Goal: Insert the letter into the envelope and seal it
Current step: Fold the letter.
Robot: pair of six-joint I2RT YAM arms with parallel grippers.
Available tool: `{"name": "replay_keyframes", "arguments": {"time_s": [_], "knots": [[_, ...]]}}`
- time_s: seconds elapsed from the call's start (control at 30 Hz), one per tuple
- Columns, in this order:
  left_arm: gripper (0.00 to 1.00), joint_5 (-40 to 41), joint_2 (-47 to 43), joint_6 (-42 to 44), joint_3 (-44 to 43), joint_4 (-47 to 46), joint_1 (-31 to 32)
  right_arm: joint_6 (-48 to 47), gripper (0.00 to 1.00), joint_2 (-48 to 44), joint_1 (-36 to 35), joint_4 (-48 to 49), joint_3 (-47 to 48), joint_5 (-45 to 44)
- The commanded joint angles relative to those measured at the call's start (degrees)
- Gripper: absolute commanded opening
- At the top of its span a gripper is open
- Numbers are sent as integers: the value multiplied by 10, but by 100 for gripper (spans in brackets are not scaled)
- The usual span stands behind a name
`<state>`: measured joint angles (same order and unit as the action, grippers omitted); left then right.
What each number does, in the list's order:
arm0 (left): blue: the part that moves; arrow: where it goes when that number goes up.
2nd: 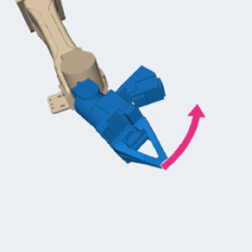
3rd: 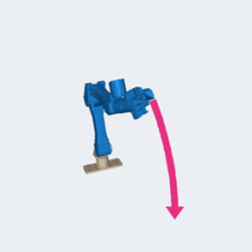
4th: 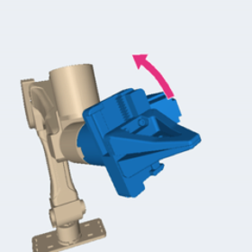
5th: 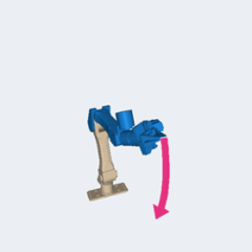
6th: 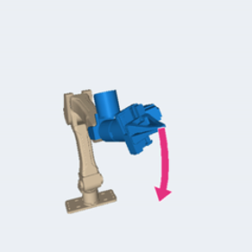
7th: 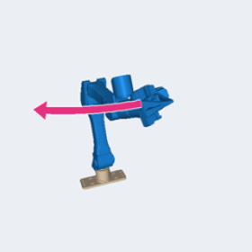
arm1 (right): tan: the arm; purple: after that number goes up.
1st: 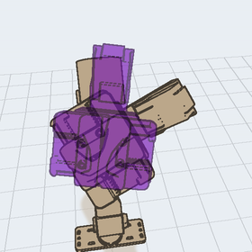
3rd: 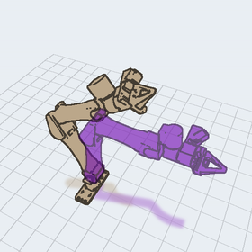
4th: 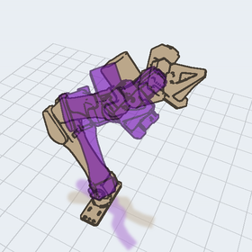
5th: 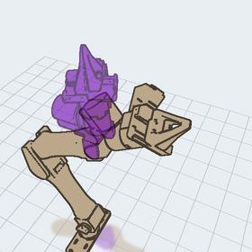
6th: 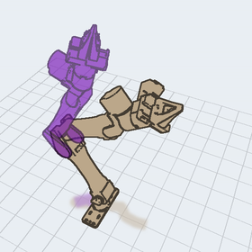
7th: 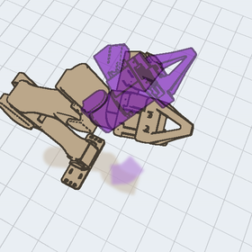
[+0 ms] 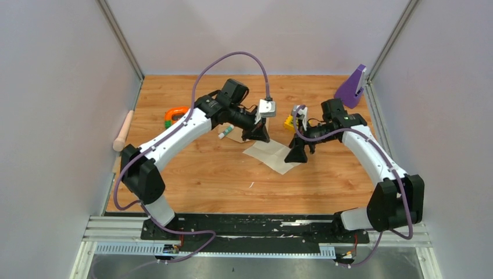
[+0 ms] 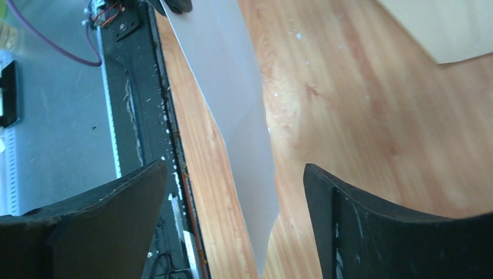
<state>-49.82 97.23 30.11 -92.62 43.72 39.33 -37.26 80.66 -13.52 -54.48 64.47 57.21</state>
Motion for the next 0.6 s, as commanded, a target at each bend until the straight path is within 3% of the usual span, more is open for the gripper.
{"name": "replay_keyframes", "arguments": {"time_s": [0.0,0.23,0.4,0.47,0.57], "knots": [[0,-34,-70,-82,41,-111,-28,19,91,-57,50,58,-4,45],[0,-109,-116,-147,109,-200,-55,102,92,-100,88,176,-53,40],[0,-141,-134,-197,137,-256,-64,121,83,-86,90,188,-54,56],[0,-142,-137,-202,147,-264,-65,120,72,-91,91,187,-55,70],[0,-141,-138,-204,159,-273,-66,113,32,-104,91,186,-60,86]]}}
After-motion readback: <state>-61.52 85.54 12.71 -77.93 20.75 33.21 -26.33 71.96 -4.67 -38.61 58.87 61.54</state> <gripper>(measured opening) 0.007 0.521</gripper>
